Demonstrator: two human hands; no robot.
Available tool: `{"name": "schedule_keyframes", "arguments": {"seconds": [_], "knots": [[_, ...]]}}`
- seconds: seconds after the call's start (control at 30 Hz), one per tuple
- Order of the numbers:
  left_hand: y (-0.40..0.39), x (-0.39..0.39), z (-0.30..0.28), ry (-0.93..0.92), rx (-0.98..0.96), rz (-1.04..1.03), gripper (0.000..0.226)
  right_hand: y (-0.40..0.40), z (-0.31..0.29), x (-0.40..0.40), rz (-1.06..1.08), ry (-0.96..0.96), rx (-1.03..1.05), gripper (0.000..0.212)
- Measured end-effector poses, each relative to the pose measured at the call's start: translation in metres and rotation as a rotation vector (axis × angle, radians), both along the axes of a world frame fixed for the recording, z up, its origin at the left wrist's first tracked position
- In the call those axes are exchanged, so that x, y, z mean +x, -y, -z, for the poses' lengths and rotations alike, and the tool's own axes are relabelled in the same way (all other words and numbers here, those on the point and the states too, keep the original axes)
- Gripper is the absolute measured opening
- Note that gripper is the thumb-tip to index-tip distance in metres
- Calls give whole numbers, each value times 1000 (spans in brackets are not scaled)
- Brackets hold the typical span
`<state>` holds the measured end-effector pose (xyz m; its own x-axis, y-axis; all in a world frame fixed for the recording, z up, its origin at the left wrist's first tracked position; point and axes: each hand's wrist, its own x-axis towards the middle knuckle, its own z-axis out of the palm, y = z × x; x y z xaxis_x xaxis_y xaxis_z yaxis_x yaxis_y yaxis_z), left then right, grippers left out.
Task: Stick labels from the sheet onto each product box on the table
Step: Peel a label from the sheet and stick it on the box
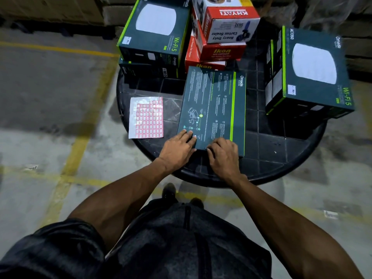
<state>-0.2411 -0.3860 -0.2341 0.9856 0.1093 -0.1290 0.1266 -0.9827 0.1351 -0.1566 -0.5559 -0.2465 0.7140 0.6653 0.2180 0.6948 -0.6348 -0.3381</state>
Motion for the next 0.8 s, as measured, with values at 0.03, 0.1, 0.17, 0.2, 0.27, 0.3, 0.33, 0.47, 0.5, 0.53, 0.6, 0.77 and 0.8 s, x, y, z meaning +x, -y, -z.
{"name": "schedule_keyframes", "arguments": {"seconds": [0.03, 0.1, 0.17, 0.2, 0.27, 0.3, 0.33, 0.47, 0.5, 0.53, 0.6, 0.77, 0.8], "knots": [[0, 0, 0, 0, -1, -1, 49, 0, 0, 0, -3, 6, 0, 7], [0, 0, 0, -5, 0, -5, 50, 0, 0, 0, -11, 16, -1, 6], [0, 0, -1, -8, 5, -6, 51, 0, 0, 0, -18, 26, -3, 6], [0, 0, -1, -6, 7, -5, 51, 0, 0, 0, -20, 31, -6, 6], [0, 0, -1, -1, 8, -2, 50, 1, 0, 1, -27, 38, -14, 6], [1, 0, -2, 0, 9, -2, 50, 1, 0, 1, -33, 40, -17, 6], [1, 0, -2, -1, 10, -3, 50, 2, 0, 1, -38, 39, -19, 6], [1, 1, -1, -2, 10, -9, 50, 5, 1, 2, -83, 56, -25, 8], [1, 0, -1, -2, 12, -8, 49, 6, 1, 2, -101, 60, -28, 8], [1, 0, -1, 0, 12, -7, 49, 8, 1, 3, -120, 66, -35, 11], [0, 0, -1, 8, 10, -6, 49, 12, 0, 3, -158, 75, -62, 22], [0, 0, 1, -3, 7, -14, 51, 18, -1, 7, -225, 55, -34, 20], [0, 0, 1, -3, 7, -14, 51, 19, -1, 8, -227, 44, -21, 17]]}}
